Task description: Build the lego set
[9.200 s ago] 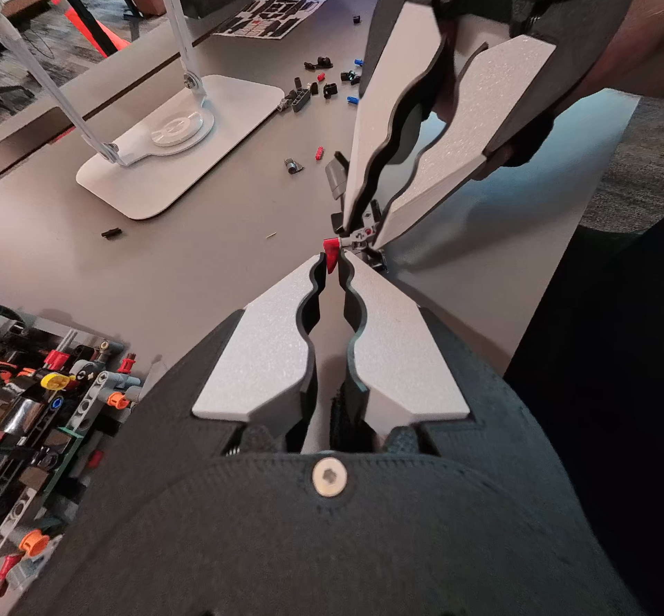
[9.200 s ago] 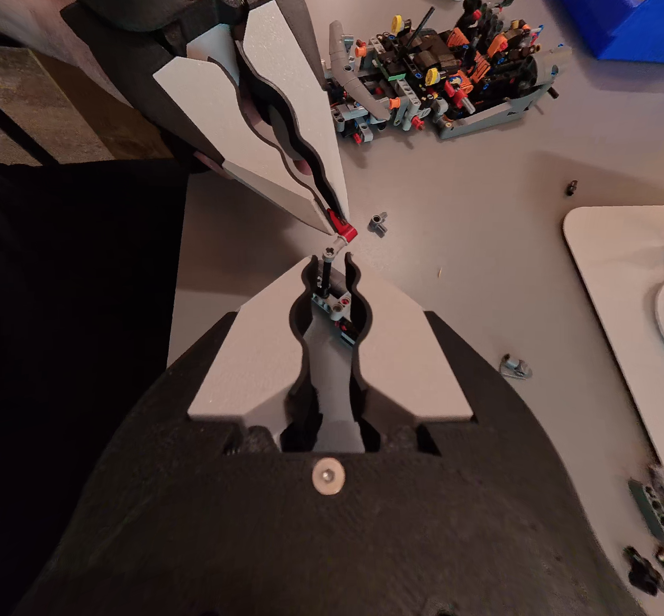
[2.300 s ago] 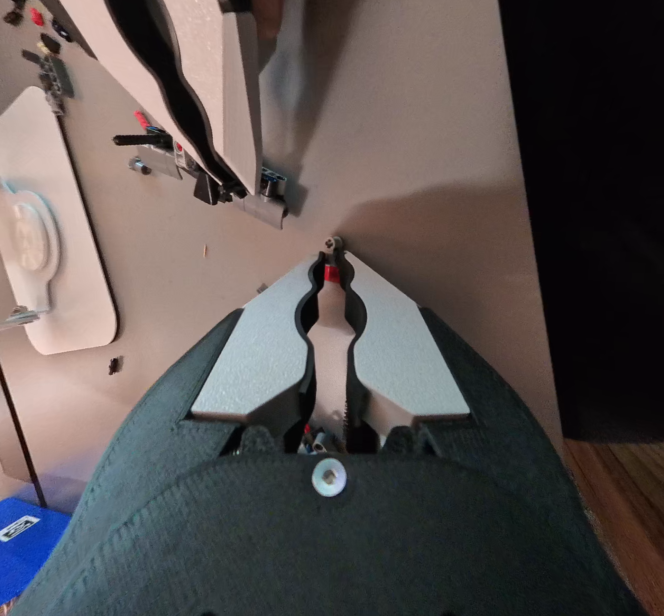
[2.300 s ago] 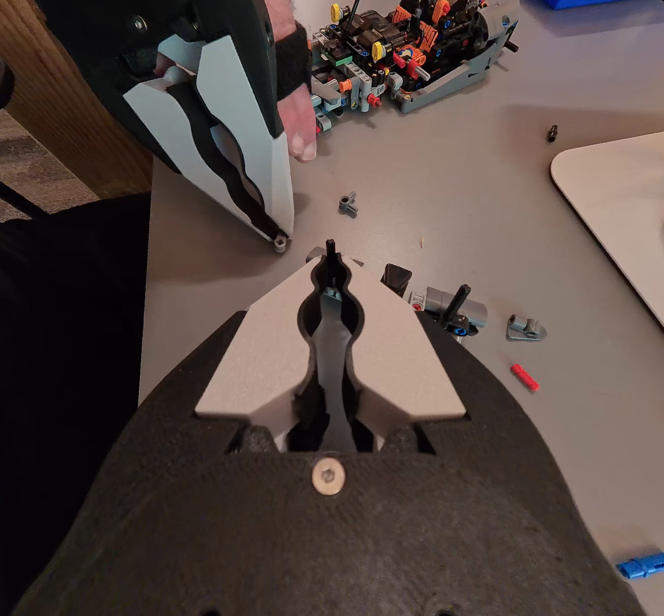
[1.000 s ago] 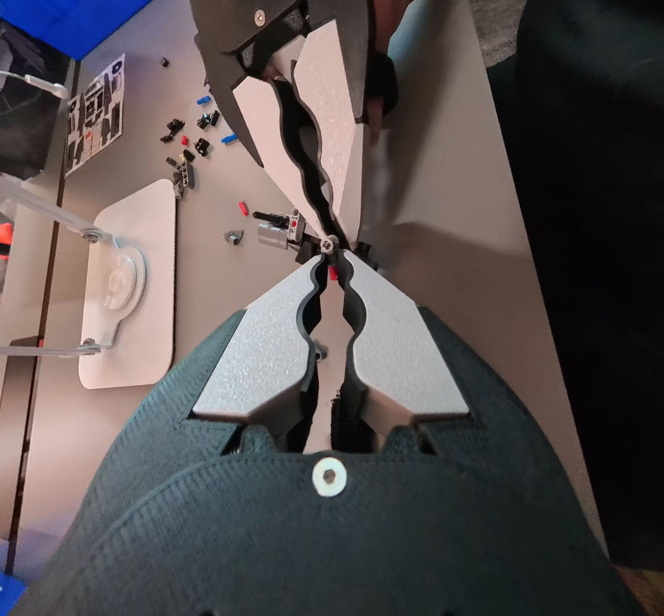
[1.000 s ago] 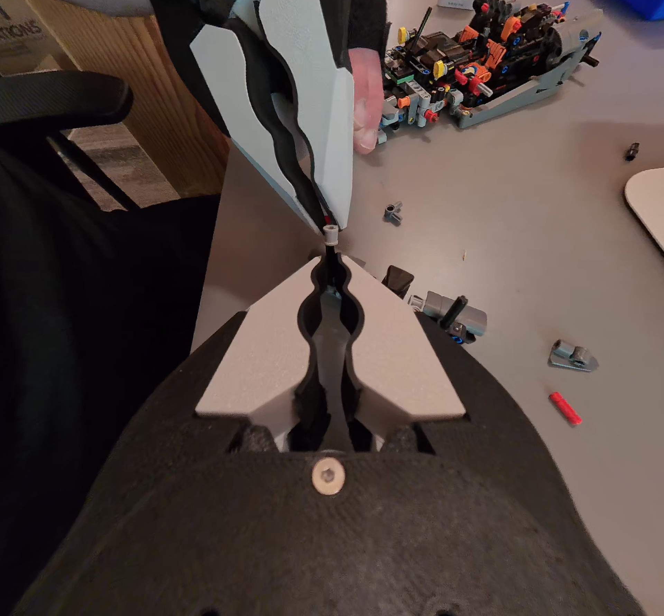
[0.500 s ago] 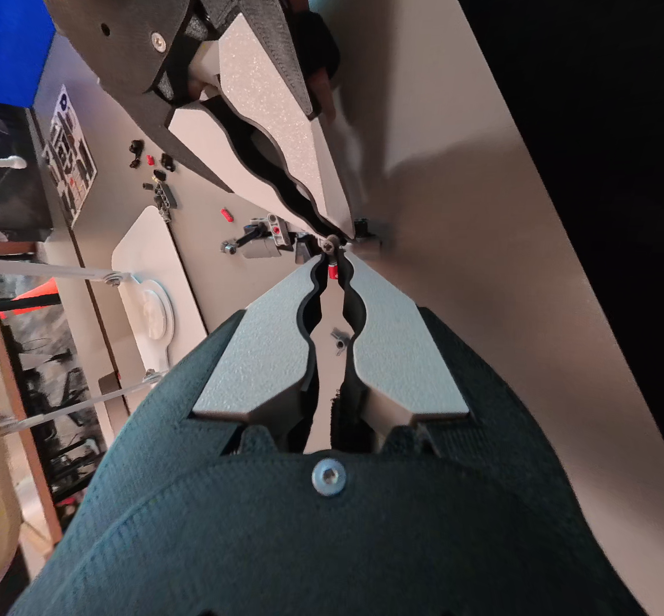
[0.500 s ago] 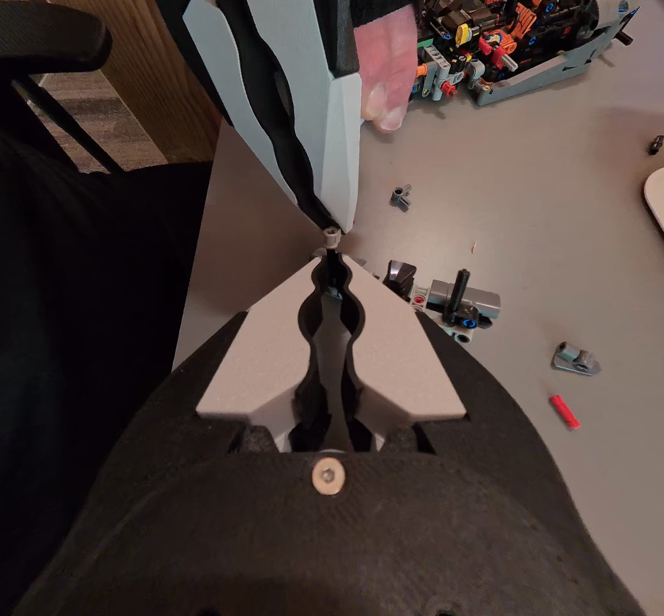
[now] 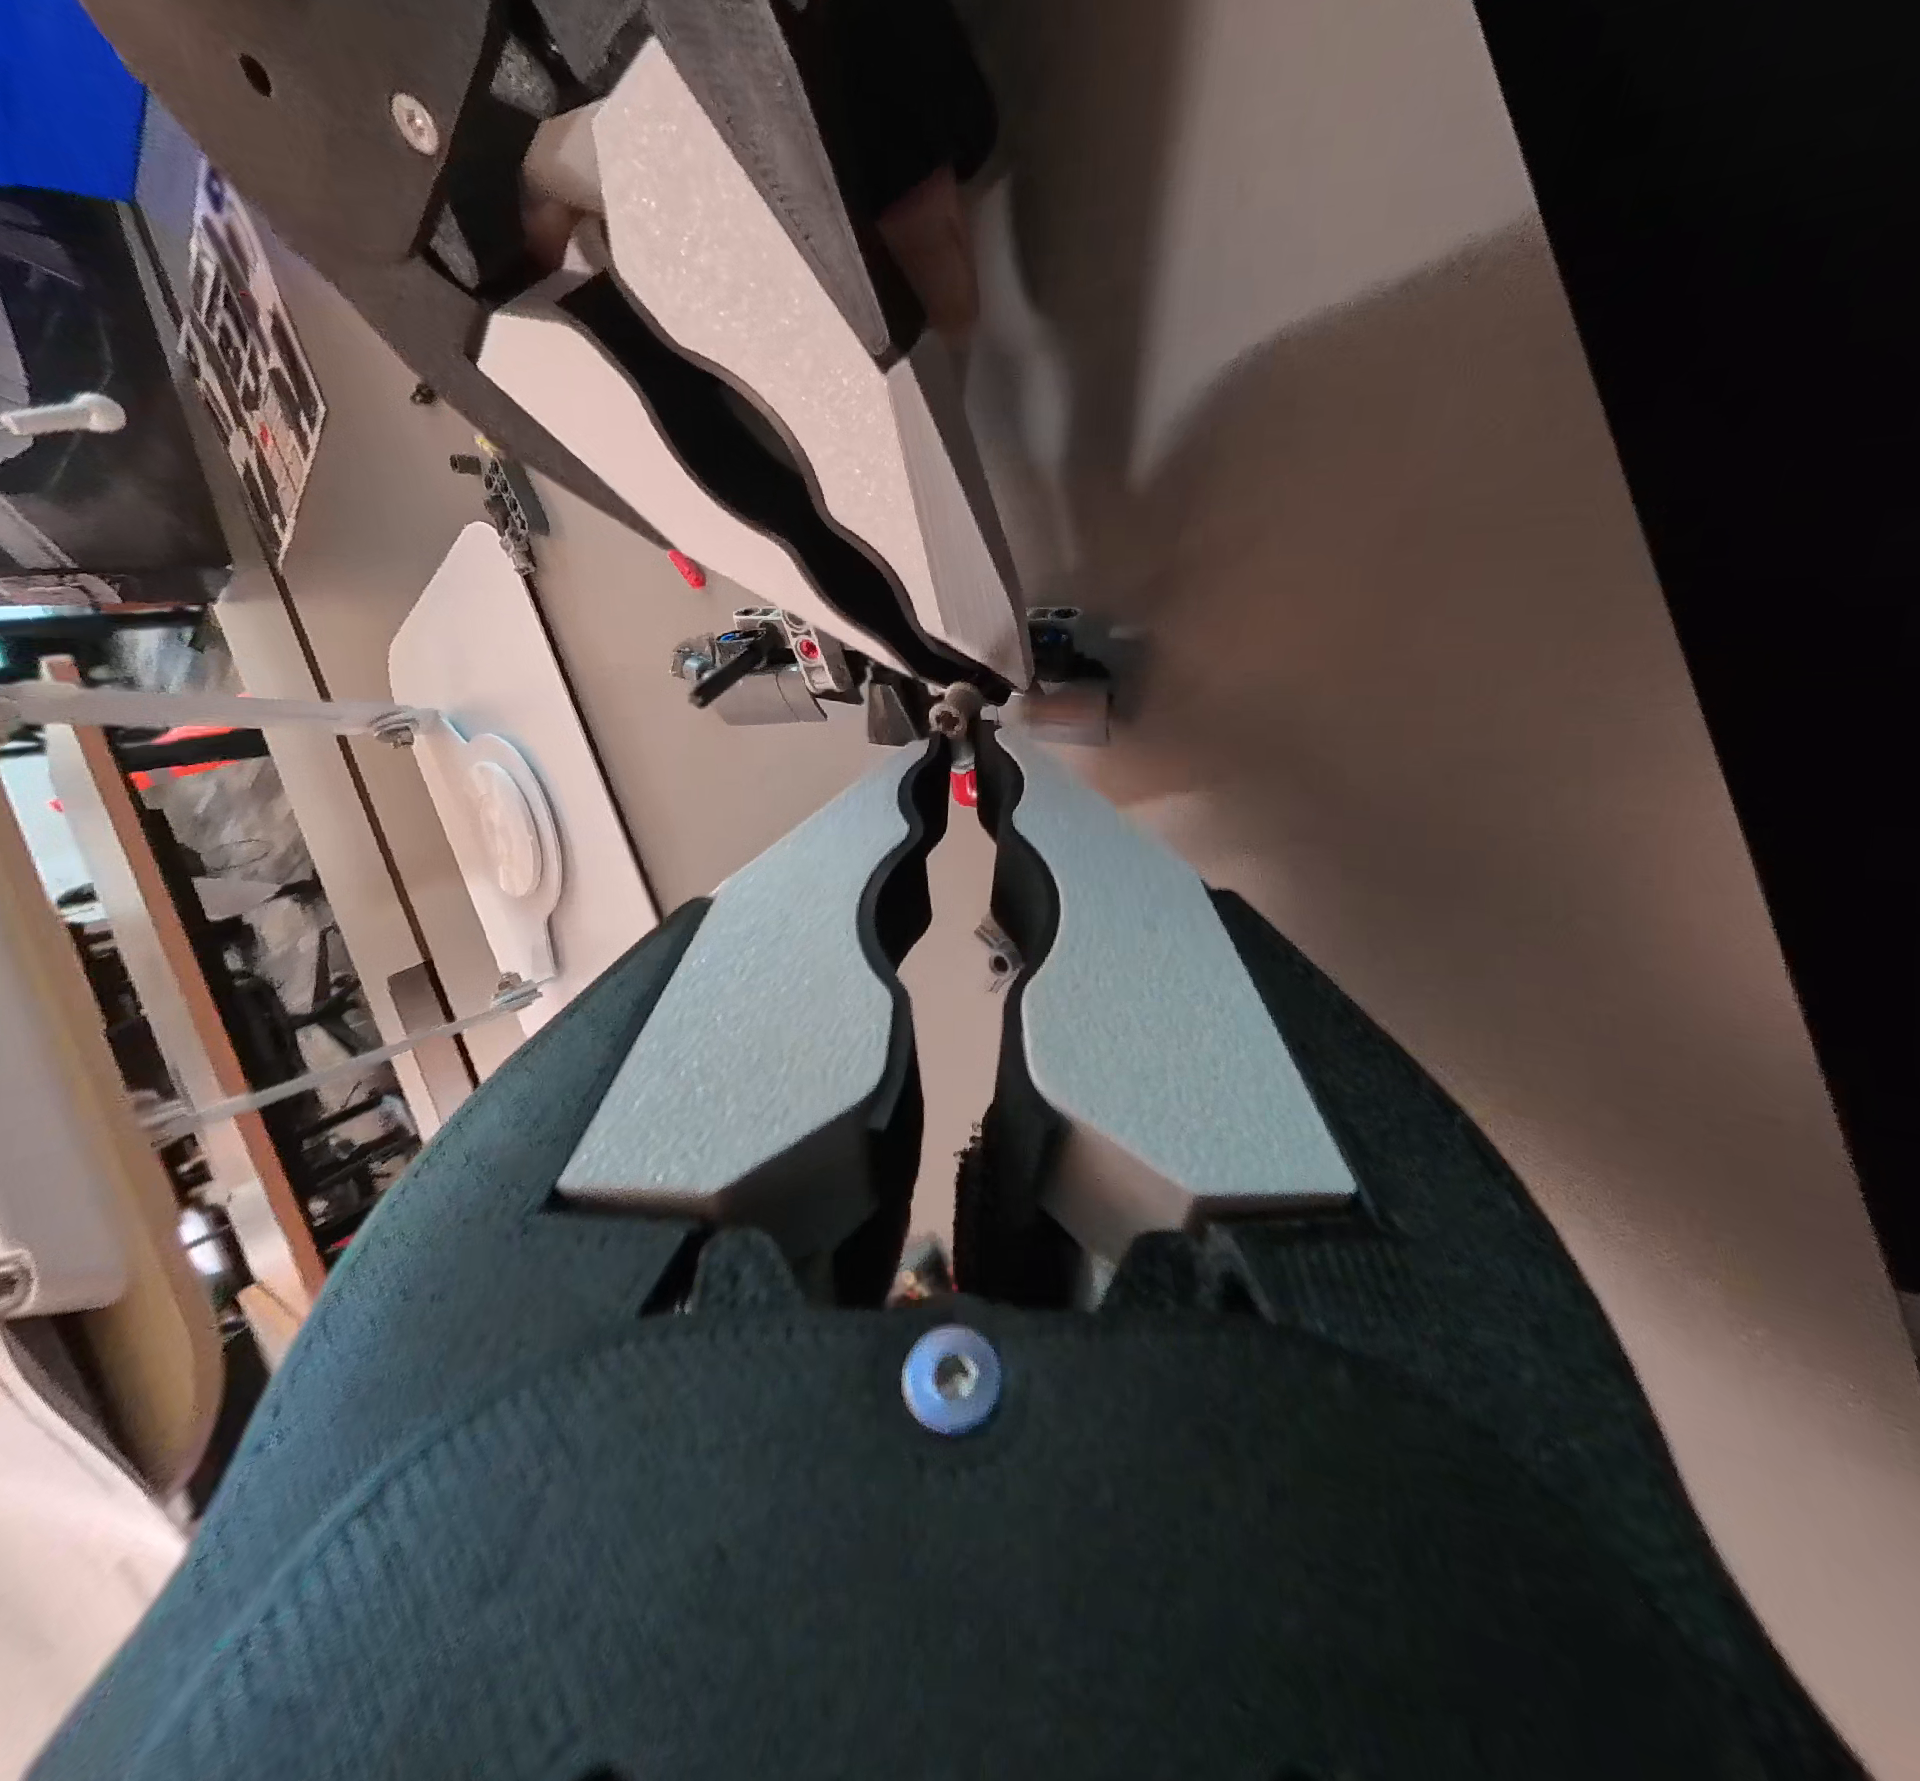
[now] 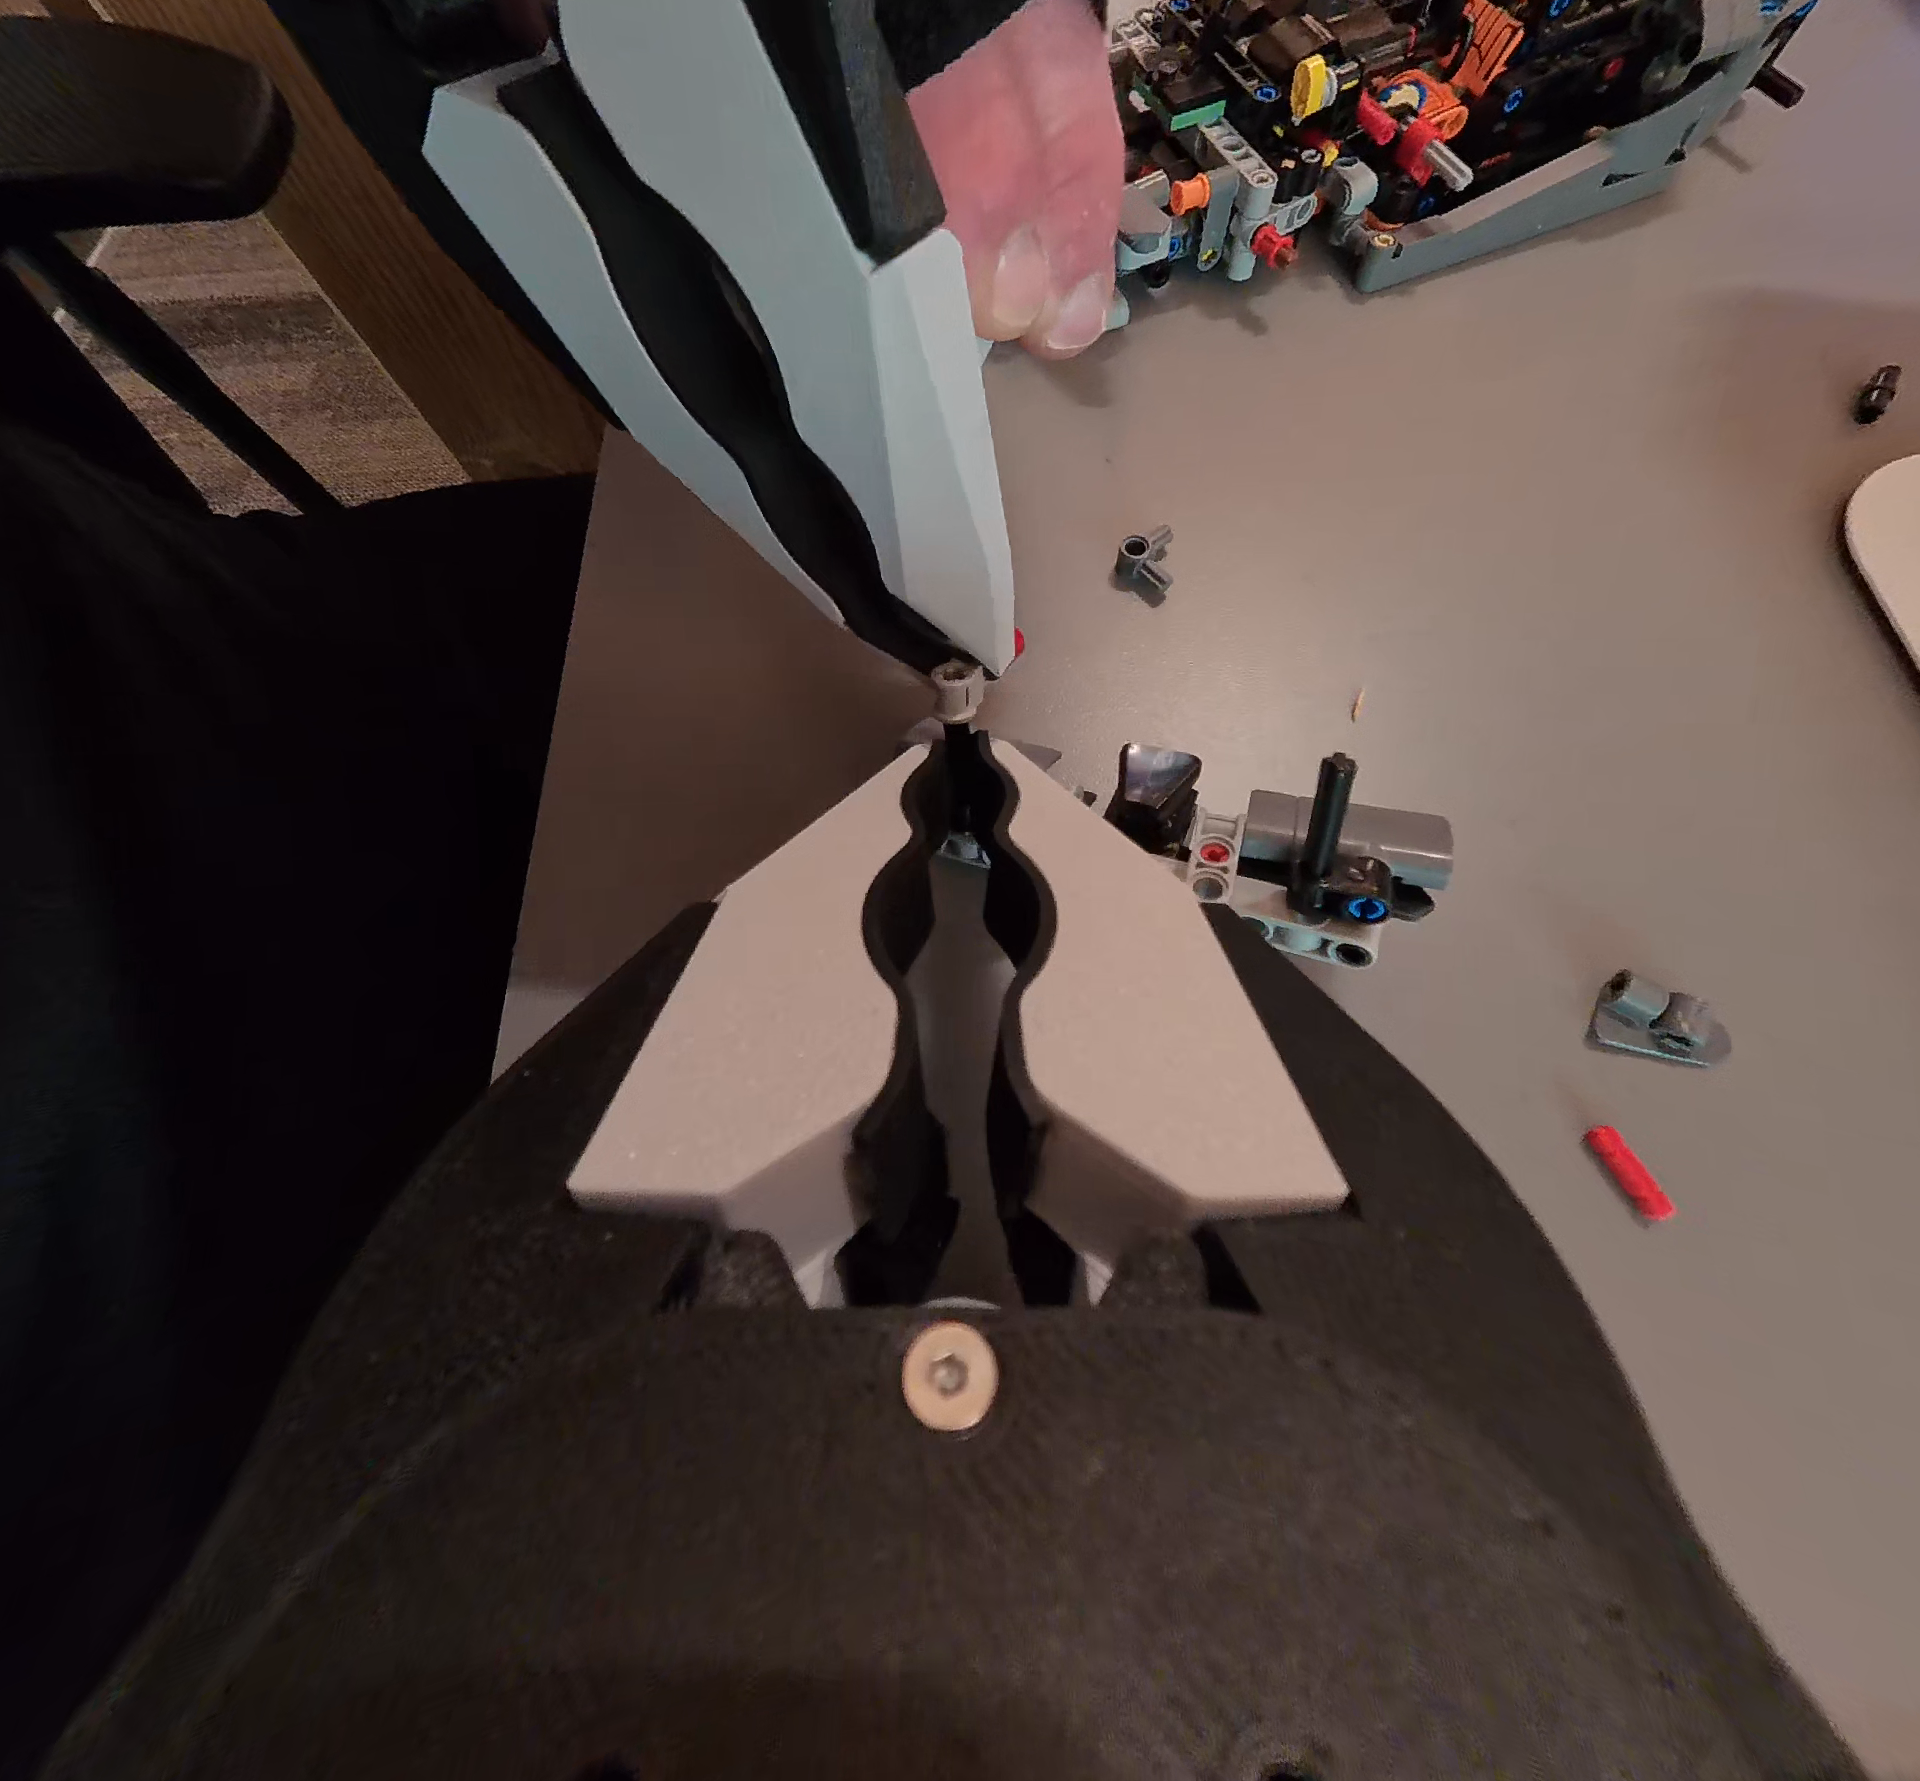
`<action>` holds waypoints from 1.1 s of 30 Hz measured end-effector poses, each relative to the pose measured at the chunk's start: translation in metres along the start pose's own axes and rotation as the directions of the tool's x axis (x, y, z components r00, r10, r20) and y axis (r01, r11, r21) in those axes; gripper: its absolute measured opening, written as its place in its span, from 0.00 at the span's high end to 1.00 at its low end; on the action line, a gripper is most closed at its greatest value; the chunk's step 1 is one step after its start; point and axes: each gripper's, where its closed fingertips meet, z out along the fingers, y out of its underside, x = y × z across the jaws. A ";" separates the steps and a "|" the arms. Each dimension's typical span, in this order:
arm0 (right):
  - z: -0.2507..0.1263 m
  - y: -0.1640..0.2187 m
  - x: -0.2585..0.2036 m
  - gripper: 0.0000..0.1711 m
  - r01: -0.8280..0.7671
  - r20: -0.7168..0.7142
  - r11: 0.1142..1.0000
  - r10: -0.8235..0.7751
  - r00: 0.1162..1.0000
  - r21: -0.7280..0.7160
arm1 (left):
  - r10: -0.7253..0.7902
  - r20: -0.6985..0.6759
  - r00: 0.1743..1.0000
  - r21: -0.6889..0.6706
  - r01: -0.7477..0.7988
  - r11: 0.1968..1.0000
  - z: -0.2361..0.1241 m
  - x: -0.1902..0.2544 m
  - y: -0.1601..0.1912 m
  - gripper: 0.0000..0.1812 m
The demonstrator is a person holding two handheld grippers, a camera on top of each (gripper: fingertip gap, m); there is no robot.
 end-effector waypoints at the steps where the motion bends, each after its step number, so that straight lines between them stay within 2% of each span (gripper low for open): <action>1: 0.000 0.000 0.000 1.00 -0.001 -0.003 1.000 0.001 1.000 0.000 | 0.014 0.003 1.000 -0.017 -0.014 1.000 0.000 0.000 0.000 0.99; 13: 0.000 0.000 0.001 1.00 0.000 -0.007 1.000 0.000 1.000 -0.002 | 0.036 0.007 0.999 -0.114 -0.035 0.993 0.001 0.000 0.002 0.98; 21: 0.000 0.000 0.001 1.00 -0.004 -0.004 1.000 0.004 1.000 -0.001 | -0.042 0.034 0.999 -0.073 0.044 0.996 0.001 -0.001 0.001 0.98; 26: 0.000 0.000 0.001 1.00 -0.004 -0.002 1.000 0.004 1.000 -0.001 | -0.090 0.045 0.995 -0.036 0.092 0.995 -0.005 -0.005 -0.002 0.93; 33: 0.000 0.000 0.001 1.00 -0.001 -0.001 1.000 0.001 1.000 -0.001 | -0.148 -0.005 0.989 0.027 0.148 0.989 -0.009 -0.007 -0.007 0.98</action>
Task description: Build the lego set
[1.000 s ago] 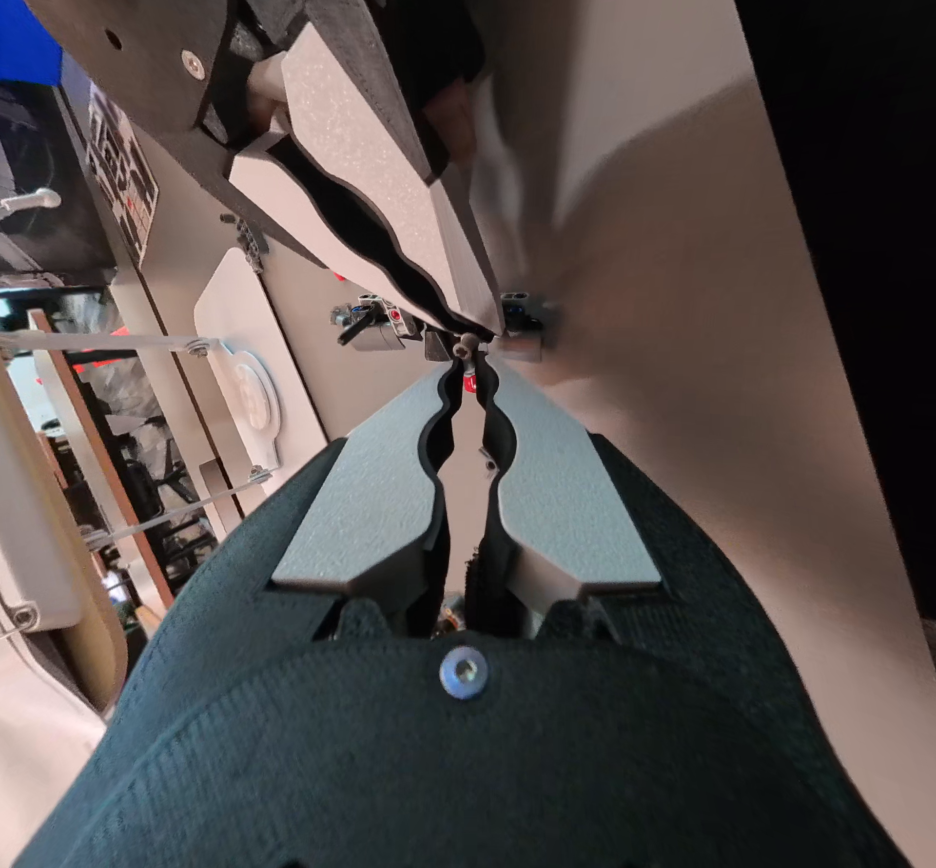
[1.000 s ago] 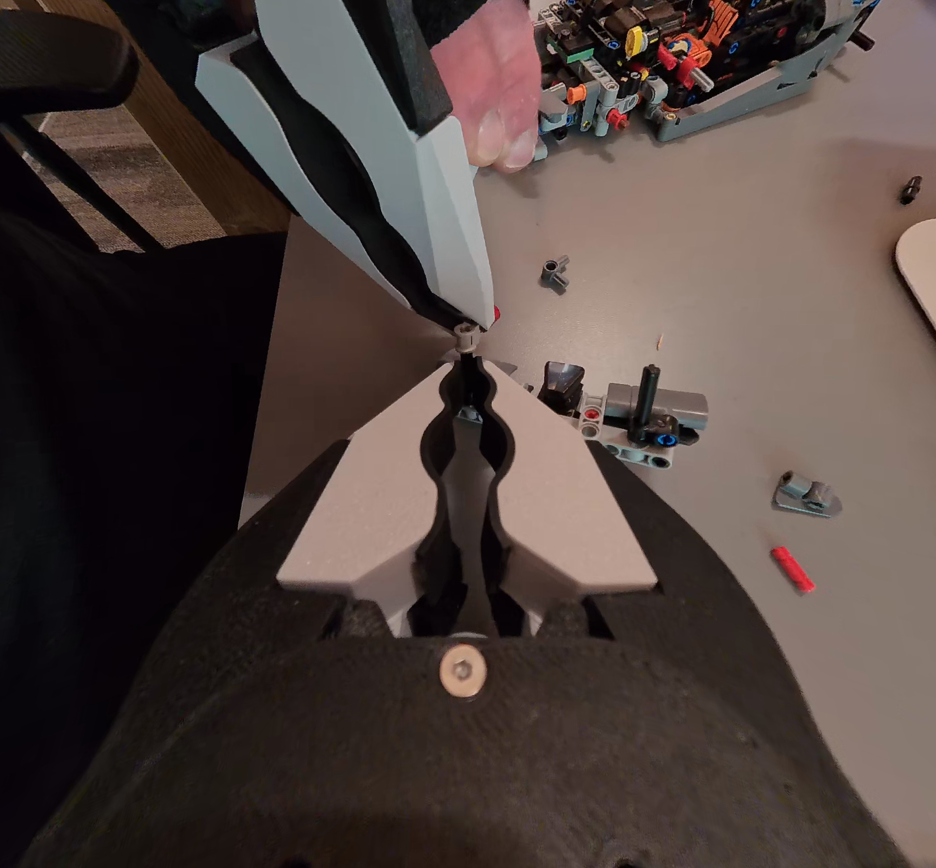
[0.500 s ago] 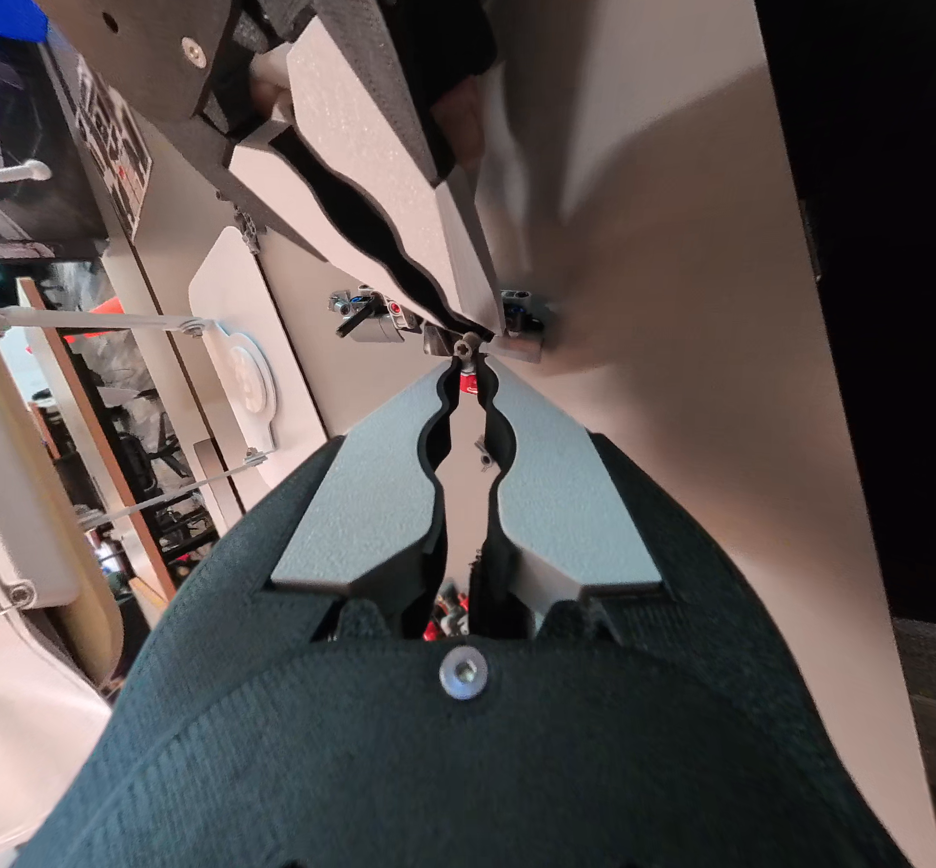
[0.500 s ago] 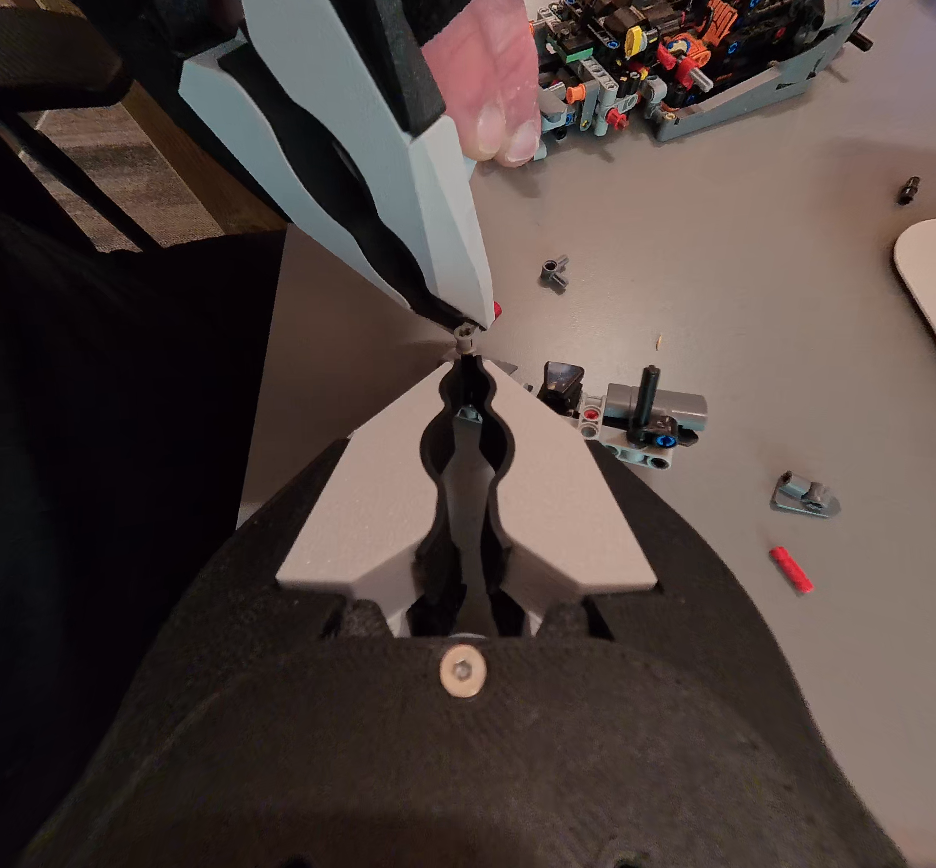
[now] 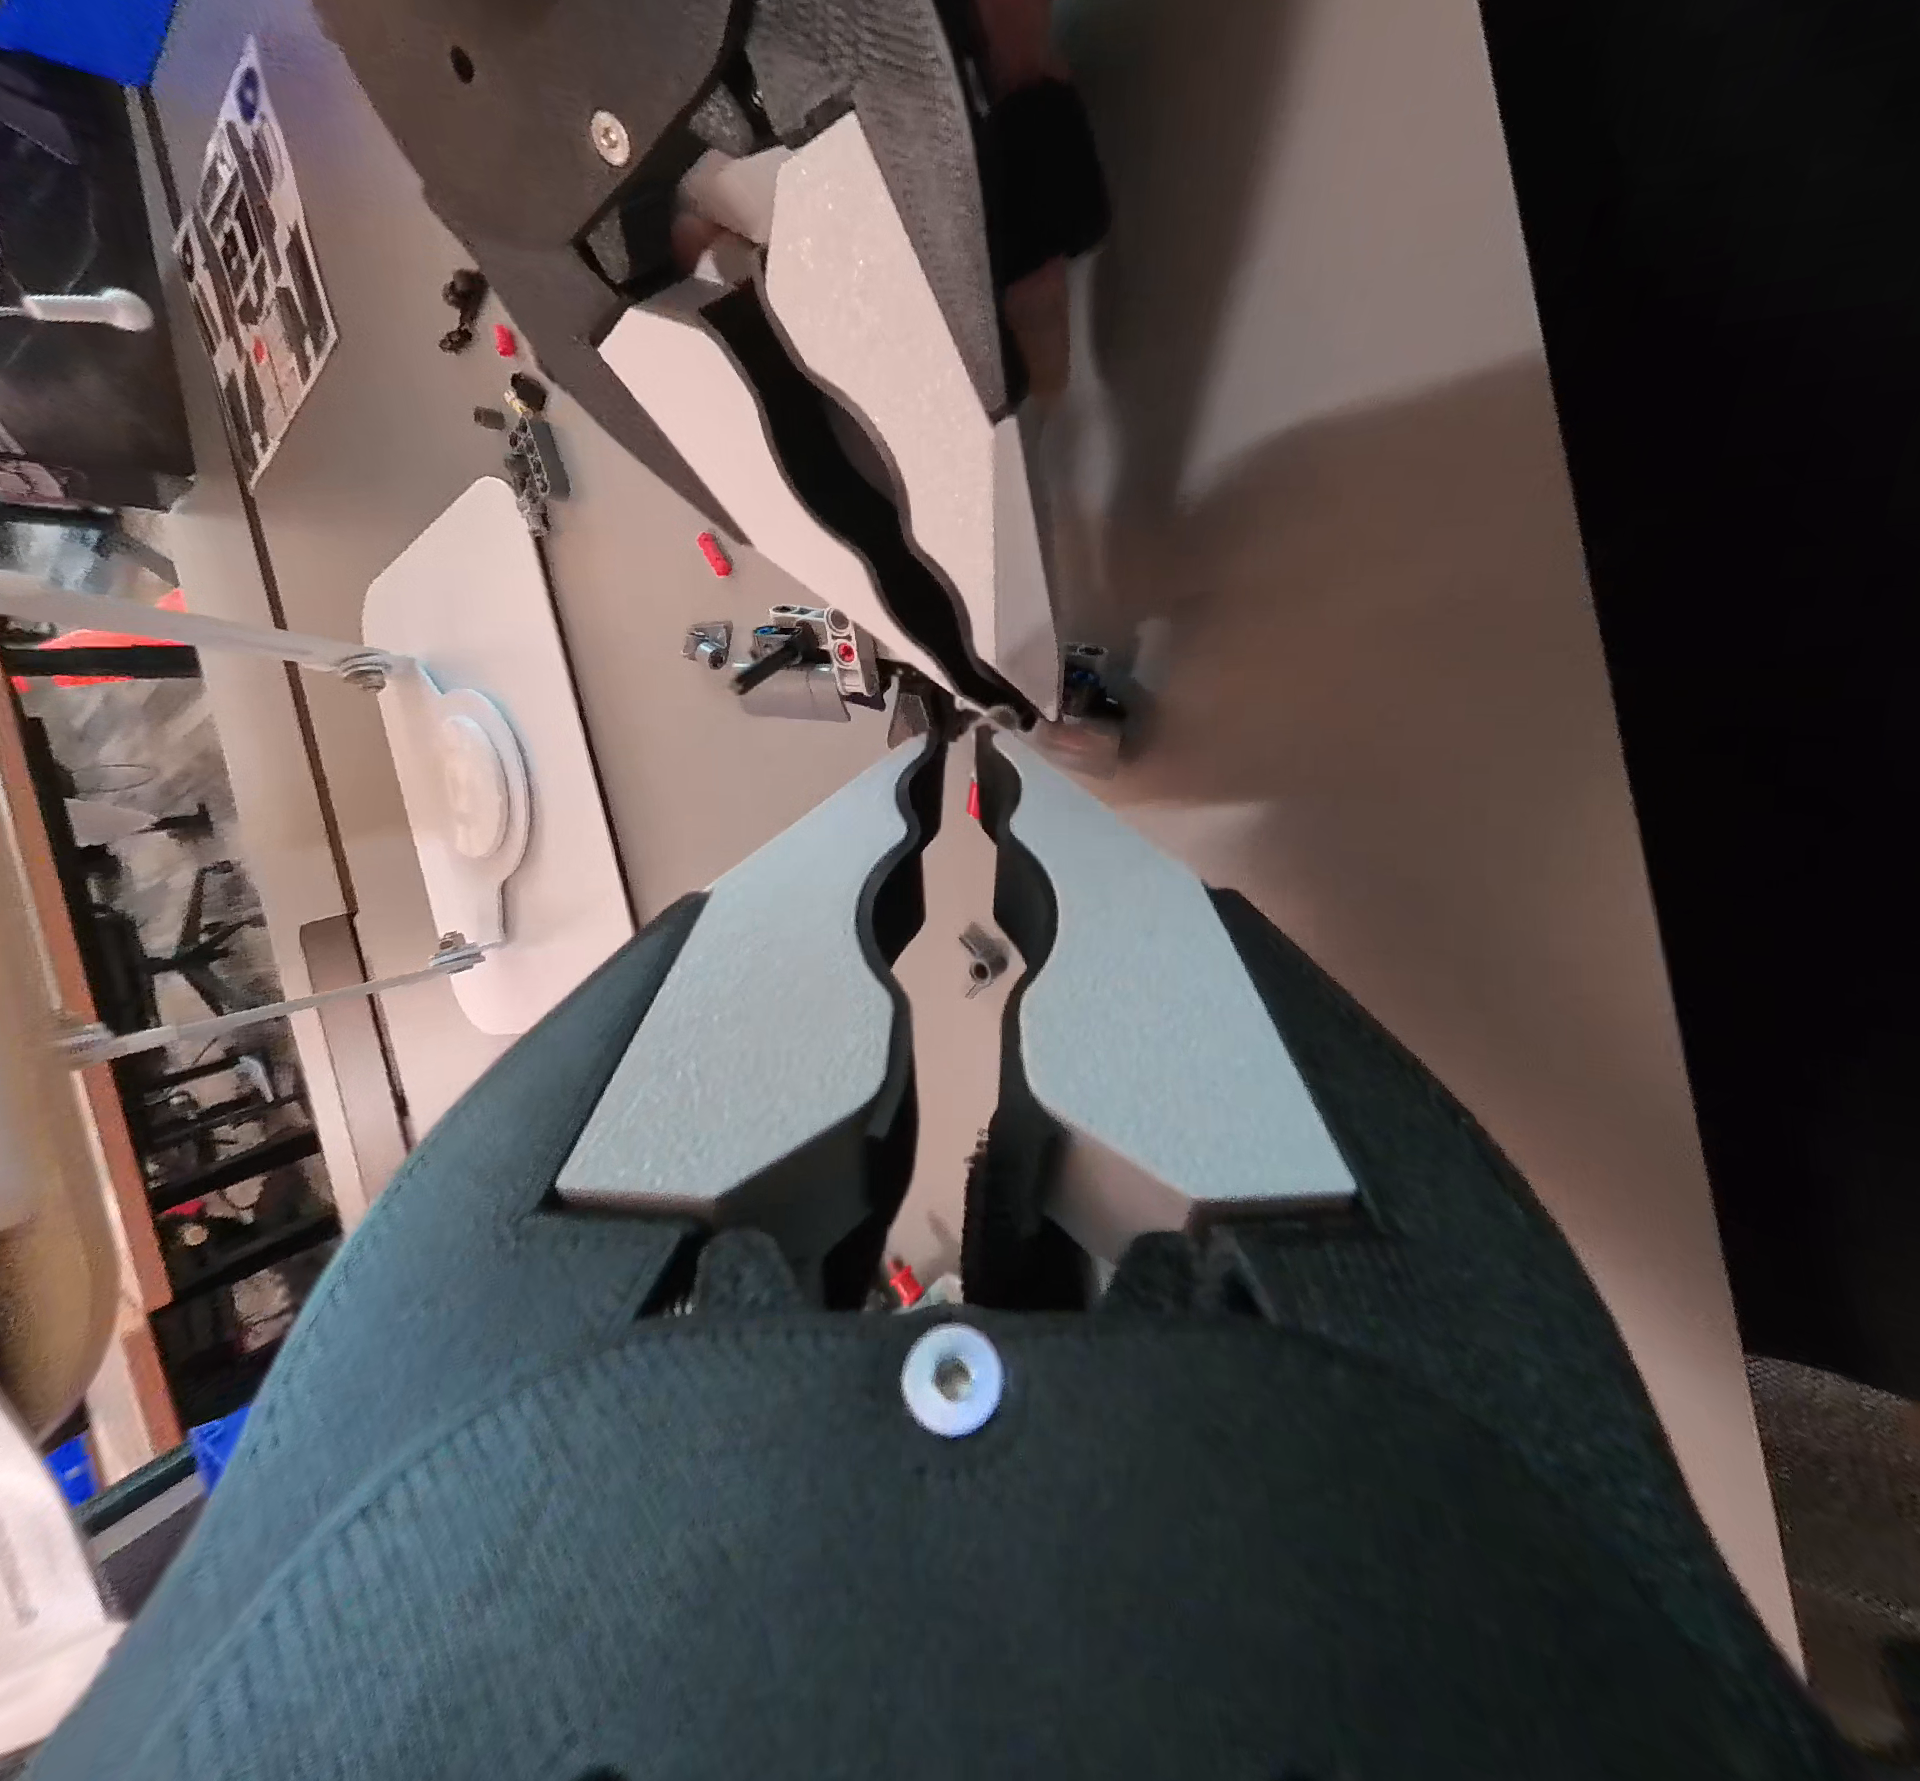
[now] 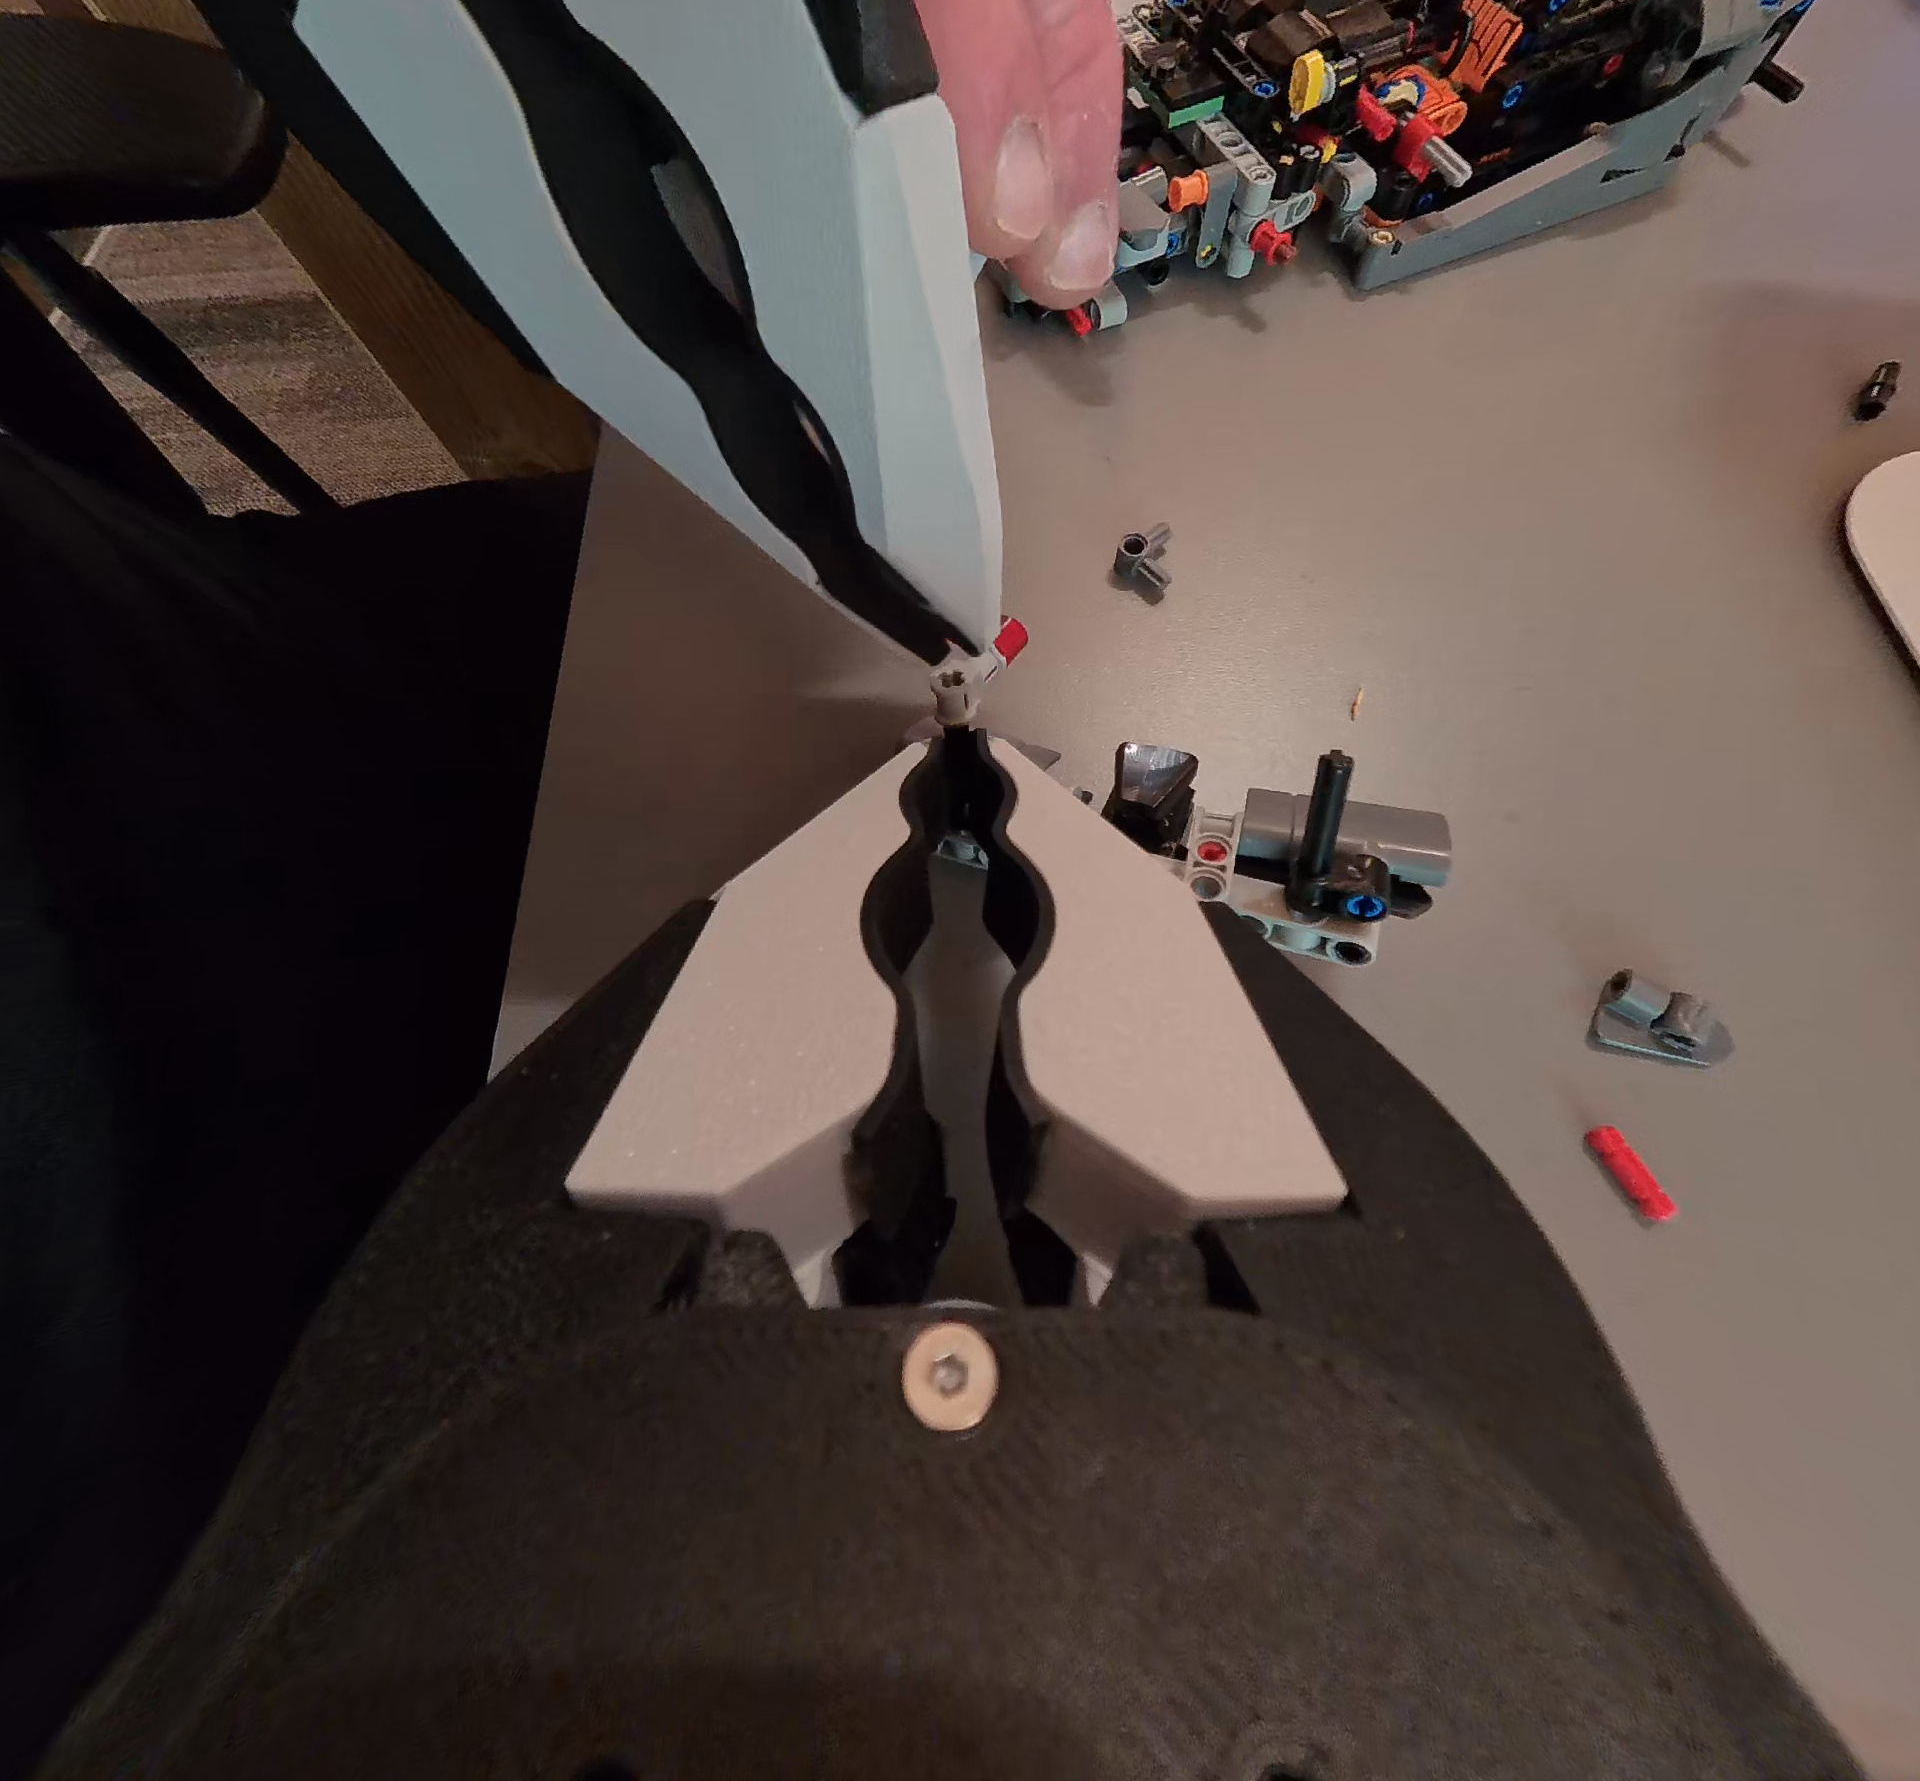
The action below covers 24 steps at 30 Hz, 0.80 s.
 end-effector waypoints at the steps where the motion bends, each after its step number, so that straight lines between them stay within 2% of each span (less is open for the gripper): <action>1: 0.000 0.000 0.000 1.00 0.001 -0.001 1.000 -0.001 1.000 0.000 | -0.002 -0.011 1.000 0.004 0.002 1.000 0.001 0.001 0.000 1.00; 8: 0.000 0.000 0.000 1.00 0.007 -0.004 1.000 -0.007 1.000 0.000 | -0.016 -0.046 0.999 0.009 0.016 1.000 0.005 0.004 -0.001 1.00; 24: 0.000 0.001 0.001 1.00 0.018 -0.027 1.000 -0.018 0.999 -0.006 | -0.019 -0.036 0.999 0.001 0.019 1.000 0.009 0.005 -0.003 1.00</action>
